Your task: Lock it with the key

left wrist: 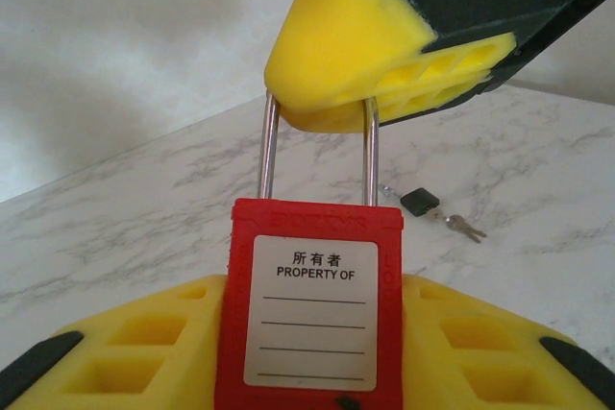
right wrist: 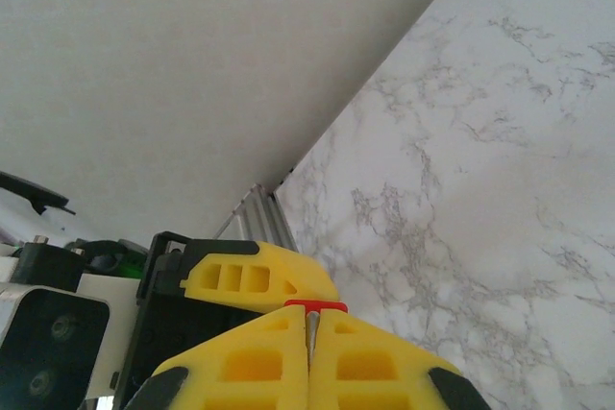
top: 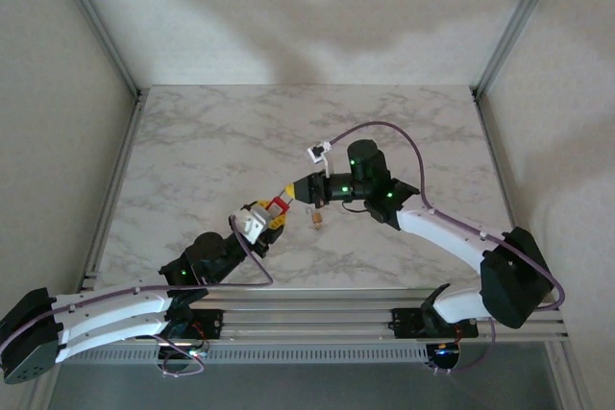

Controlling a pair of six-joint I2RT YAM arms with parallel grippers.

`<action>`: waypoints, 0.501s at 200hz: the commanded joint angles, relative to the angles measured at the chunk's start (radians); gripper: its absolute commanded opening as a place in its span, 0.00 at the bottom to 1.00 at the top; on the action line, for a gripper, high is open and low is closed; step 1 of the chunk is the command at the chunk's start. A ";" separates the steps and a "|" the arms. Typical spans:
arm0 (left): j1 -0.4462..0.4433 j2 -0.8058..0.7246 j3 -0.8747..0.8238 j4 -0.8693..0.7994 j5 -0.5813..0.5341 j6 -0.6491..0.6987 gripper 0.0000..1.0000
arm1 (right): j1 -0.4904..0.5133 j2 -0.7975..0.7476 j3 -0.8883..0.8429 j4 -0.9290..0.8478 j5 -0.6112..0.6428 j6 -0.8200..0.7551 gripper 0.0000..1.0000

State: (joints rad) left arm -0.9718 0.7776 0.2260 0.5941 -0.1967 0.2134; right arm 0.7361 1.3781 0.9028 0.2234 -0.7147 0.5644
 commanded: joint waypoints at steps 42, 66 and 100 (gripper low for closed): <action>-0.001 -0.038 0.036 0.216 -0.026 -0.024 0.00 | 0.084 0.054 0.009 -0.112 -0.048 -0.060 0.00; 0.000 -0.039 0.038 0.213 -0.027 -0.026 0.00 | 0.102 0.070 0.020 -0.120 -0.048 -0.069 0.00; 0.003 -0.050 0.037 0.217 -0.036 -0.032 0.00 | 0.124 0.087 0.036 -0.142 -0.045 -0.090 0.00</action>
State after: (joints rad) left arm -0.9718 0.7700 0.2211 0.5838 -0.2478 0.2108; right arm 0.7650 1.4174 0.9424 0.2188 -0.6716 0.5182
